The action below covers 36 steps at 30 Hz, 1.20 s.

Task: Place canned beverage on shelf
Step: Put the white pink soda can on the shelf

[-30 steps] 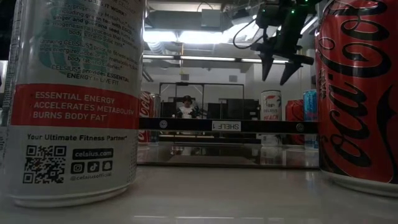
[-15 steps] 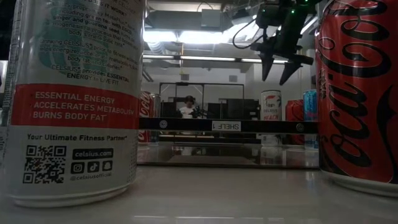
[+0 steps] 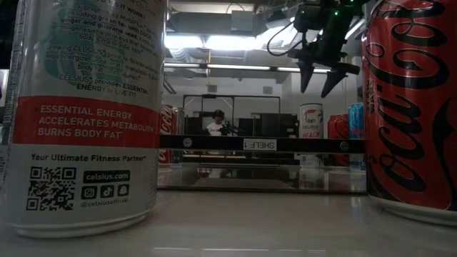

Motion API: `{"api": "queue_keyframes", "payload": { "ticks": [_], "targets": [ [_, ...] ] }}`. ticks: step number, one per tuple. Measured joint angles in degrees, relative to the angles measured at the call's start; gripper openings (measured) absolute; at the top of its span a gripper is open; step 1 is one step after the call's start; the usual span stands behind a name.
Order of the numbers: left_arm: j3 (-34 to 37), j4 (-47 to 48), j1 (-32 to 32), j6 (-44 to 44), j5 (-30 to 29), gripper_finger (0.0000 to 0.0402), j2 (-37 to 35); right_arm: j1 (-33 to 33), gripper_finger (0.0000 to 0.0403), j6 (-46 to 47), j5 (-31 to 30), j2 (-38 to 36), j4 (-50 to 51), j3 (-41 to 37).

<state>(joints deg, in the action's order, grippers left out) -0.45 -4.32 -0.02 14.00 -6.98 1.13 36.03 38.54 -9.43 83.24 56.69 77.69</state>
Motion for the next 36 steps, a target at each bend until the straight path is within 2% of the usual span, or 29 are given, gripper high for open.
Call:
{"api": "queue_keyframes", "payload": {
  "ticks": [8,12,21,29,36],
  "targets": [
    [0.00,0.00,0.01,0.00,0.01,0.0000,-0.02,0.00,0.0370,0.04,-0.02,0.00,-0.19,0.00],
    [0.00,0.00,-0.01,0.00,0.01,0.0000,-0.02,-0.07,0.0395,0.08,0.00,0.00,-2.05,0.00],
    [0.00,0.02,-0.02,0.00,0.00,0.0000,-0.02,-0.07,0.0393,0.91,0.43,-0.02,-6.56,0.00],
    [0.00,0.00,0.01,0.00,0.00,0.0000,-0.02,-0.07,0.0392,12.34,1.90,-0.02,-5.23,0.00],
    [0.00,0.00,-0.01,0.00,0.02,0.0000,-0.02,-0.07,0.0392,15.82,1.87,-0.02,-4.74,0.00]
  ]
}}
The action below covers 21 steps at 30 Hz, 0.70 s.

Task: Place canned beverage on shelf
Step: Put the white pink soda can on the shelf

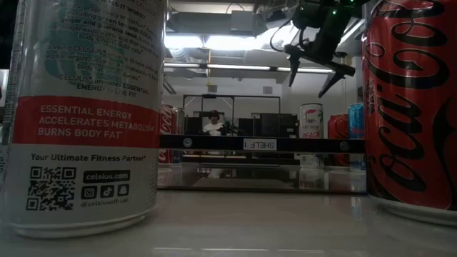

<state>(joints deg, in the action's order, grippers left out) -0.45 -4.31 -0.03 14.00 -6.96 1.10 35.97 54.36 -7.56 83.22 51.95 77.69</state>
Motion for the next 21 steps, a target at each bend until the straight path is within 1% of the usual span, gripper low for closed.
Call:
{"api": "queue_keyframes", "payload": {
  "ticks": [2,6,12,17,21],
  "targets": [
    [0.00,0.00,0.02,0.00,-0.01,0.0000,0.01,-0.61,0.0392,0.90,-0.75,0.13,1.01,0.00],
    [0.00,0.00,0.02,0.00,0.00,0.0000,0.02,-2.33,0.0392,2.32,-4.48,0.33,2.94,-0.02],
    [0.00,0.01,0.01,0.04,-0.02,0.0000,0.00,-4.72,0.0392,4.42,-7.23,0.33,2.53,-0.02],
    [0.00,0.01,0.01,0.05,-0.02,0.0000,0.01,-5.38,0.0392,4.60,-7.84,2.44,2.72,-0.02],
    [0.00,0.02,0.02,0.04,-0.01,0.0000,0.00,-5.20,0.0392,5.63,-6.90,5.28,3.18,-0.03]
  ]
}}
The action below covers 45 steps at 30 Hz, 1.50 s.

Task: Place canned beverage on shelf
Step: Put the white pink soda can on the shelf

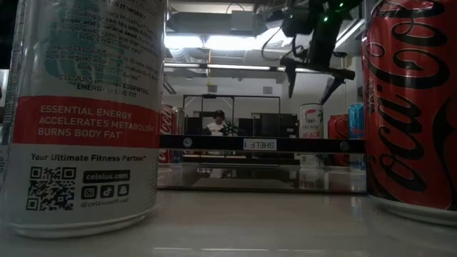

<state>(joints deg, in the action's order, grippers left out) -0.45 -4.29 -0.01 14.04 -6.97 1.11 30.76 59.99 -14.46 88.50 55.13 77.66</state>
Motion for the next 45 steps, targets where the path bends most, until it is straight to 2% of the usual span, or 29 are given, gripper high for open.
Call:
{"api": "queue_keyframes", "payload": {
  "ticks": [8,14,30,45],
  "targets": [
    [0.00,0.00,-0.02,0.00,-0.02,0.0000,0.01,0.00,0.0392,0.15,0.72,3.23,1.95,-0.01],
    [0.00,0.00,0.00,0.00,-0.02,0.0000,0.02,0.00,0.0392,0.44,-1.02,3.26,3.75,-0.01],
    [0.00,0.00,0.00,0.04,-0.02,0.0000,0.00,0.00,0.0390,1.73,-0.98,3.29,3.78,-0.01],
    [0.00,0.00,-0.01,0.04,-0.01,0.0000,0.01,0.00,0.0290,1.64,-0.94,3.70,3.61,-0.01]
  ]
}}
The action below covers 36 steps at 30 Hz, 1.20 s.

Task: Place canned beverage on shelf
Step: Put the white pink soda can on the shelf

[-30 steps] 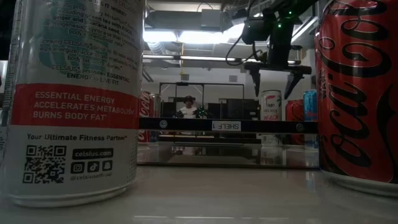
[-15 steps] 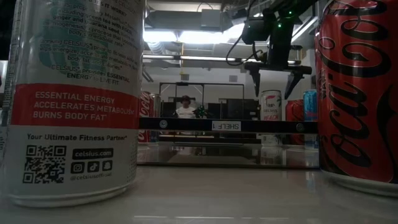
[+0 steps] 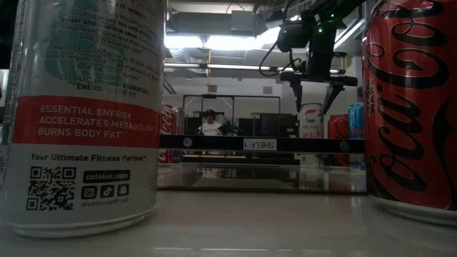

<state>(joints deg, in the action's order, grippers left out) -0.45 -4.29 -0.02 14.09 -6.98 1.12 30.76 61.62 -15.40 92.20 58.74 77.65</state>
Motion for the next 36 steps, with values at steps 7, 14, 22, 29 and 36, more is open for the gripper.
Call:
{"api": "queue_keyframes", "payload": {
  "ticks": [7,14,22,29,36],
  "targets": [
    [0.00,0.00,0.01,-0.01,0.01,0.0000,-0.01,-0.04,0.0263,-1.30,0.00,0.00,-0.01,0.03],
    [0.00,0.00,-0.01,-0.01,0.00,0.0000,0.00,-0.04,0.0262,-6.83,0.07,0.00,-0.13,0.06],
    [0.00,0.00,0.01,-0.02,-0.01,0.0000,0.00,0.00,0.0263,-19.44,1.53,-0.03,-0.20,0.13],
    [0.00,0.00,0.01,-0.02,0.01,0.0000,-0.01,0.00,0.0264,-25.06,3.18,-0.07,-0.39,0.13],
    [0.00,0.00,0.01,-0.02,-0.01,0.0000,-0.01,0.00,0.0264,-26.33,3.39,-0.07,-0.68,0.13]
  ]
}}
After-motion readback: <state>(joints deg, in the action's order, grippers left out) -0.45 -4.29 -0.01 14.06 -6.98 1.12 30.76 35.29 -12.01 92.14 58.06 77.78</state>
